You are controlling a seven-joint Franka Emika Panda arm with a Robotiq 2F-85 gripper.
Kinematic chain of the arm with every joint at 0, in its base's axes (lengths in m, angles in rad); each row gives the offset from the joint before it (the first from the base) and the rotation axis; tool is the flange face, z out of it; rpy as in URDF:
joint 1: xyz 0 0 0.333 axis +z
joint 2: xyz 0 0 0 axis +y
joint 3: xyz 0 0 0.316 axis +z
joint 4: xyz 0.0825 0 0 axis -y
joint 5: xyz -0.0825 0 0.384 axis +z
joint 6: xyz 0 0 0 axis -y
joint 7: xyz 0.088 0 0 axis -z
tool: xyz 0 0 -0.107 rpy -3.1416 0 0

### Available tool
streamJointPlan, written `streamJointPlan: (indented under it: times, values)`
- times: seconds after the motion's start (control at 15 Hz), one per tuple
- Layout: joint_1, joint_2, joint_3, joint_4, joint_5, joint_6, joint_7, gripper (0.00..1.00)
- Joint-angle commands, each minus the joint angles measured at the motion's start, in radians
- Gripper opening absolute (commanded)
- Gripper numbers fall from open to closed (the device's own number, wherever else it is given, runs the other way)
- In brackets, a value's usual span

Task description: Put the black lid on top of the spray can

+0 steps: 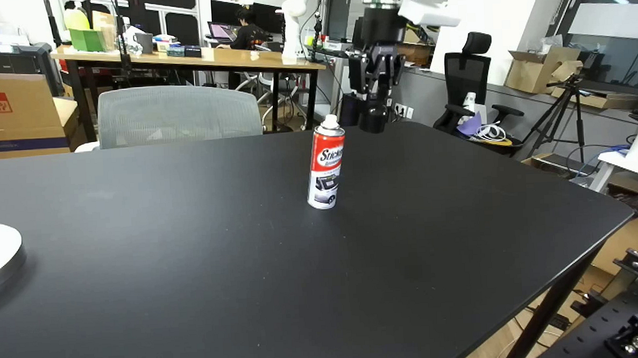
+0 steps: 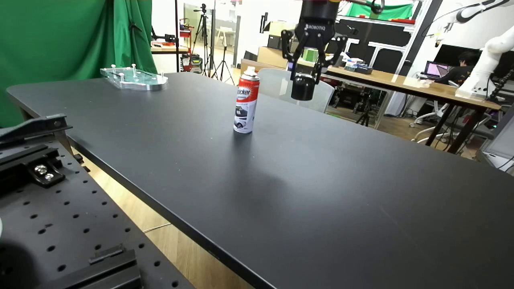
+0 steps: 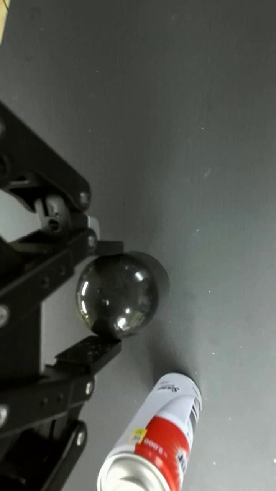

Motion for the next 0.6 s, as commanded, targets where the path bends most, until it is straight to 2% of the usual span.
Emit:
streamJointPlan:
  times: [0.0, 0.27, 0.53]
  values:
    - [0.061, -0.133, 0.006, -0.053, -0.080, -0.065, 0.087, 0.31]
    - [0.110, -0.194, 0.038, -0.055, -0.113, -0.150, 0.106, 0.31]
    - [0.139, -0.202, 0.067, -0.053, -0.105, -0.201, 0.099, 0.31]
